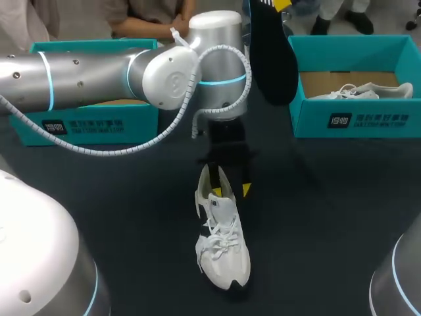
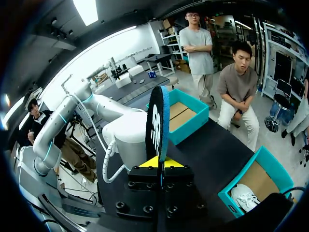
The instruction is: Take the shoe out of the shoebox, open the shoe tongue, remove and reinsert the insole, then place the shoe into the shoebox
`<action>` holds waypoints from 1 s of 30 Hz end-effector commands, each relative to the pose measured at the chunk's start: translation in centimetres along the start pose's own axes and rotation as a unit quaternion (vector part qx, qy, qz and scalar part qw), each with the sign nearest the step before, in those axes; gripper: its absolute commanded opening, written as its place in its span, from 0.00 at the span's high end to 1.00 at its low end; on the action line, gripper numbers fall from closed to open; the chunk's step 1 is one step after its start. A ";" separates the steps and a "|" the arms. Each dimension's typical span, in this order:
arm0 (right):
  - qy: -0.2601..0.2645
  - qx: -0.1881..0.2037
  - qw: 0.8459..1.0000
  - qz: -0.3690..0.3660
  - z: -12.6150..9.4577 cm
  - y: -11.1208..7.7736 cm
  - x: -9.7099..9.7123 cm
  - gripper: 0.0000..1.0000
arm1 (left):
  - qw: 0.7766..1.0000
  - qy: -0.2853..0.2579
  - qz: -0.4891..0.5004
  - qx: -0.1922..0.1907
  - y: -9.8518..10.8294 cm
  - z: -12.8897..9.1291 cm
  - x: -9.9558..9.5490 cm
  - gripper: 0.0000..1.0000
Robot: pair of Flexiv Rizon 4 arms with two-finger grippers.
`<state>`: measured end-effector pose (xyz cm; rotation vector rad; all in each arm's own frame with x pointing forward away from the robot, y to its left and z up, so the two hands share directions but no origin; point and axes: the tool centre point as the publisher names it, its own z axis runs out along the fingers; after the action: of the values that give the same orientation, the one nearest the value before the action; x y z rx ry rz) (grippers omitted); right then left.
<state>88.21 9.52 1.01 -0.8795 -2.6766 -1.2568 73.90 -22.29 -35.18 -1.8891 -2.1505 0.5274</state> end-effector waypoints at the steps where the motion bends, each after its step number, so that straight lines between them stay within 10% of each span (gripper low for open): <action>1: -0.001 0.001 1.000 0.001 0.1 0.1 0.0 1.00 | 0.997 -0.075 0.009 0.004 -0.4 -0.6 1.1 0.00; 11: -0.001 0.001 1.000 0.001 0.1 0.1 0.0 1.00 | 0.957 -0.287 -0.041 -0.014 -0.6 -4.4 1.1 0.00; 30: -0.001 0.001 1.000 0.001 0.1 0.1 0.0 1.00 | 0.761 -0.642 -0.088 -0.023 -2.1 -10.9 5.4 0.00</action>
<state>88.21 9.52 1.01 -0.8795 -2.6767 -1.2567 76.41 -17.47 -25.36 -1.6922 -2.6586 1.2441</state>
